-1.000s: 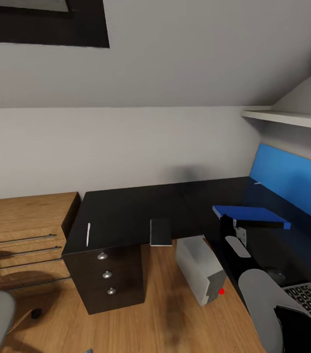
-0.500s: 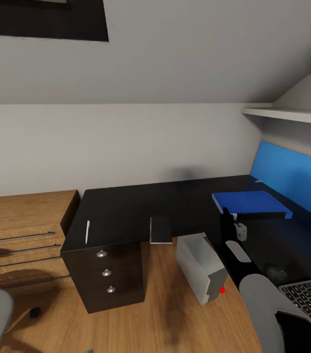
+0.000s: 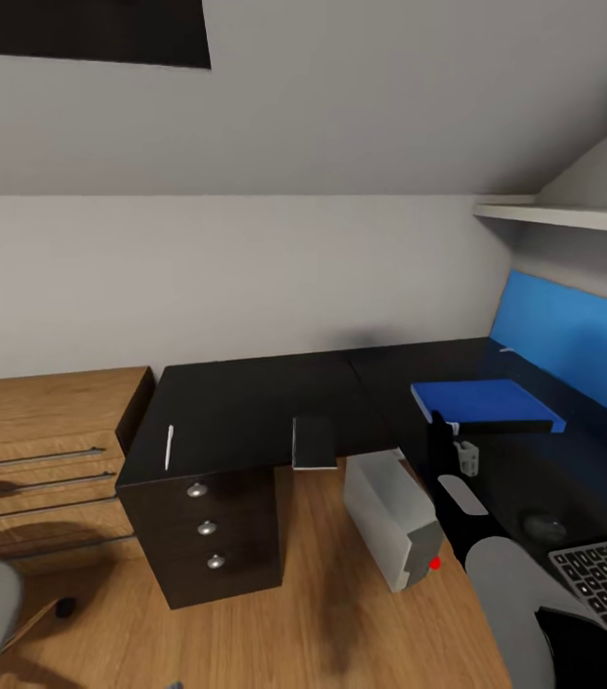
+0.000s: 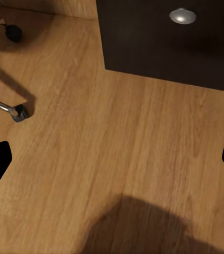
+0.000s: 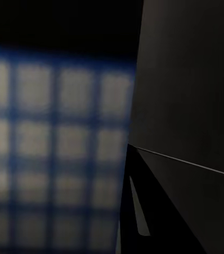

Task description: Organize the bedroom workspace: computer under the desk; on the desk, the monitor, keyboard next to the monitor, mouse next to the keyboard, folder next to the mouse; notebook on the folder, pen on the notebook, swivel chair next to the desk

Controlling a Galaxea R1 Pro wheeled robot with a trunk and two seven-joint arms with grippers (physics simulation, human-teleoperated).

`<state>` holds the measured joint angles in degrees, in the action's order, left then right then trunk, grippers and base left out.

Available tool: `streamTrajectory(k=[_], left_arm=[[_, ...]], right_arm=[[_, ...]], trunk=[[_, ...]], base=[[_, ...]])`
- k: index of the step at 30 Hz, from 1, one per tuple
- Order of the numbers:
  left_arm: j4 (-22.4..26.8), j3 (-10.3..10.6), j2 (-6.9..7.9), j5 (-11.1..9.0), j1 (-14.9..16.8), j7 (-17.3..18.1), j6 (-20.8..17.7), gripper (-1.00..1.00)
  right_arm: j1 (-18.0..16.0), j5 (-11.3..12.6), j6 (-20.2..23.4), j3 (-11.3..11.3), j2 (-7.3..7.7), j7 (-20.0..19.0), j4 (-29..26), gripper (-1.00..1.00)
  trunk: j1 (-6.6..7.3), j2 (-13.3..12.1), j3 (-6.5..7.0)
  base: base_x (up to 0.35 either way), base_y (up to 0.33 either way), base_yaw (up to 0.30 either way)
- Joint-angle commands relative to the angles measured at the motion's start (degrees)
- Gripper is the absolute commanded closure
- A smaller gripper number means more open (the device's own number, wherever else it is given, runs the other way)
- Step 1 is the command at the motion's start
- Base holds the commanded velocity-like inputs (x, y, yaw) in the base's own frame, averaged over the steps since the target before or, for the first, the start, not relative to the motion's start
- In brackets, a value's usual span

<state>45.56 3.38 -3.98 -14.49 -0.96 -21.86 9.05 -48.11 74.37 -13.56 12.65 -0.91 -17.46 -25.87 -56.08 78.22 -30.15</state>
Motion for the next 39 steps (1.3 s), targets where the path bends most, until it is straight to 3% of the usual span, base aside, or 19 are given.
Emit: streamTrajectory(k=[1,22,39], left_arm=[[0.06,0.24,0.04,-0.59,-0.01,-0.28,0.27,-1.0],[0.06,0.3,0.1,-0.57,-0.01,-0.28,0.31,-1.0],[0.06,0.23,0.11,-0.5,-0.01,-0.35,0.56,-1.0]], right_arm=[[-0.05,0.6,0.03,0.13,-0.04,-0.48,0.12,1.0],[-0.05,1.62,0.11,0.1,0.01,-0.38,2.35,1.0],[-0.05,1.77,0.2,0.01,0.99,0.53,2.46,1.0]], trunk=[[-0.23,0.44,-0.23],[-4.84,8.87,-4.29],[-4.84,8.87,-4.36]], base=[[0.0,0.0,0.0],[0.0,0.0,-0.036],[0.0,0.0,-0.011]])
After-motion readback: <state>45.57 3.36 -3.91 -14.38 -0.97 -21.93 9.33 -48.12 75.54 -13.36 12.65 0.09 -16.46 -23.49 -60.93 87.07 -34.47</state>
